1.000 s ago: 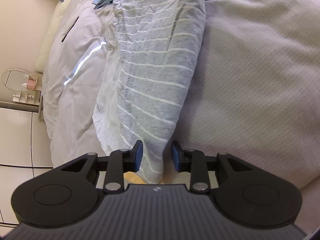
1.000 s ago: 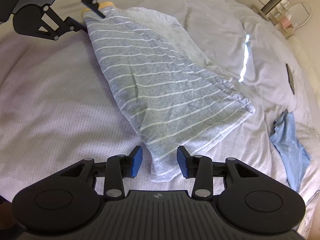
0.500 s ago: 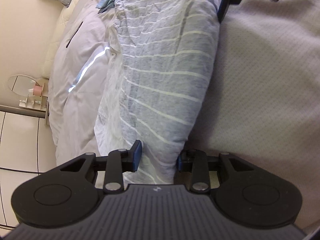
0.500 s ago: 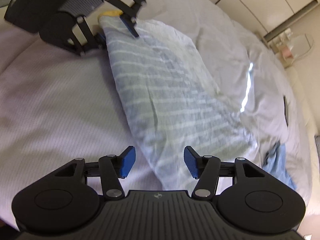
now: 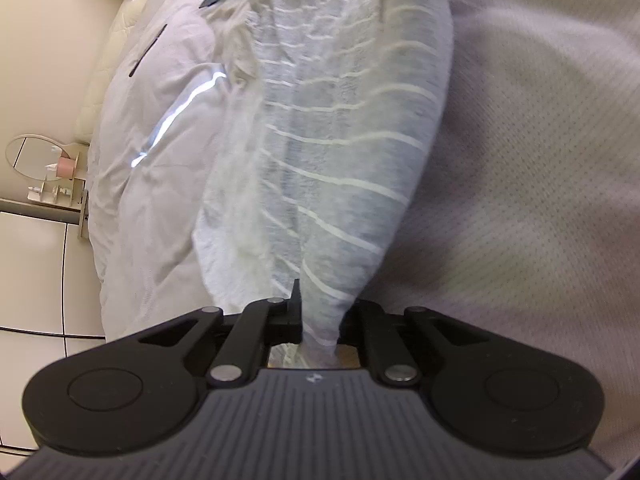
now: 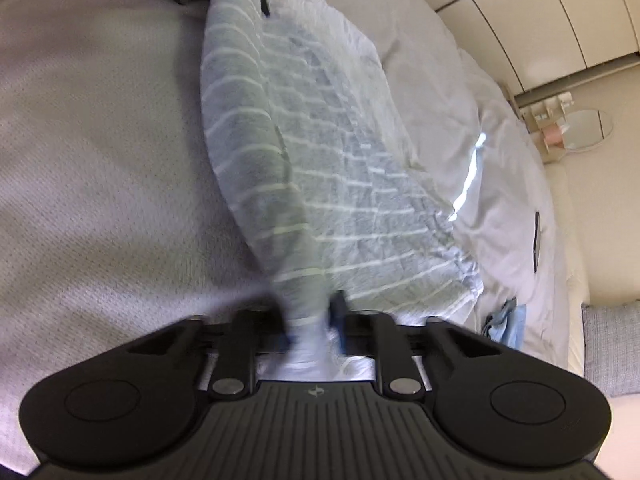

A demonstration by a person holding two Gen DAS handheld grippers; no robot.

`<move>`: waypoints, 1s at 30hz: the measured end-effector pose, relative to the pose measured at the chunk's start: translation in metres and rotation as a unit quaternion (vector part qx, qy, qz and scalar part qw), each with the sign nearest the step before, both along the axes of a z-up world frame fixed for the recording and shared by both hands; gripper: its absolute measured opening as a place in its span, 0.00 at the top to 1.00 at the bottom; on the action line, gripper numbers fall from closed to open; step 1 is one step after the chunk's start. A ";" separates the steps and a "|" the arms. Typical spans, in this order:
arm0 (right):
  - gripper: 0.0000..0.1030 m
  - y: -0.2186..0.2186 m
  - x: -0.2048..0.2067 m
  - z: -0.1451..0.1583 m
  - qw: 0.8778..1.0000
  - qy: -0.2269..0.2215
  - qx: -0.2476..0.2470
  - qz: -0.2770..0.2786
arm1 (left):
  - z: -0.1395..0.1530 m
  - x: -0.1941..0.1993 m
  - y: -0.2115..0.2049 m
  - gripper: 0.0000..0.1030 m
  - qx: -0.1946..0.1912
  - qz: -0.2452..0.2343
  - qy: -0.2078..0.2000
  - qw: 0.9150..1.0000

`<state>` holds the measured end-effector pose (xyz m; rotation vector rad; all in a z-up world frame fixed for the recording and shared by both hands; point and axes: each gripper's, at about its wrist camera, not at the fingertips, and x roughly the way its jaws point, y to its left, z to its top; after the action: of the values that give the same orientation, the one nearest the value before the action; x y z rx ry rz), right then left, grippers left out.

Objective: Fold clothes

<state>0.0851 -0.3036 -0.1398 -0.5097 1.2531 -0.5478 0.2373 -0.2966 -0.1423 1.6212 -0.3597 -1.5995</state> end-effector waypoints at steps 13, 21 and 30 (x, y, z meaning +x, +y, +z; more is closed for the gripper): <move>0.95 -0.031 -0.021 0.125 0.998 -0.059 -0.001 -0.033 | 0.137 -0.033 -0.040 0.96 -0.042 -0.050 0.013 0.998; 0.95 -0.084 -0.086 0.184 0.993 -0.077 -0.010 -0.092 | 0.189 -0.126 -0.145 0.96 -0.046 -0.101 0.025 0.993; 0.95 -0.247 -0.212 0.201 0.990 -0.080 -0.059 -0.099 | 0.182 -0.233 -0.342 0.96 -0.108 -0.086 0.030 0.990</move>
<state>-0.1265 -0.5506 0.0616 -0.4329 1.1276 -0.8178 0.0047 -0.6381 0.0397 1.4051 -0.6331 -1.6692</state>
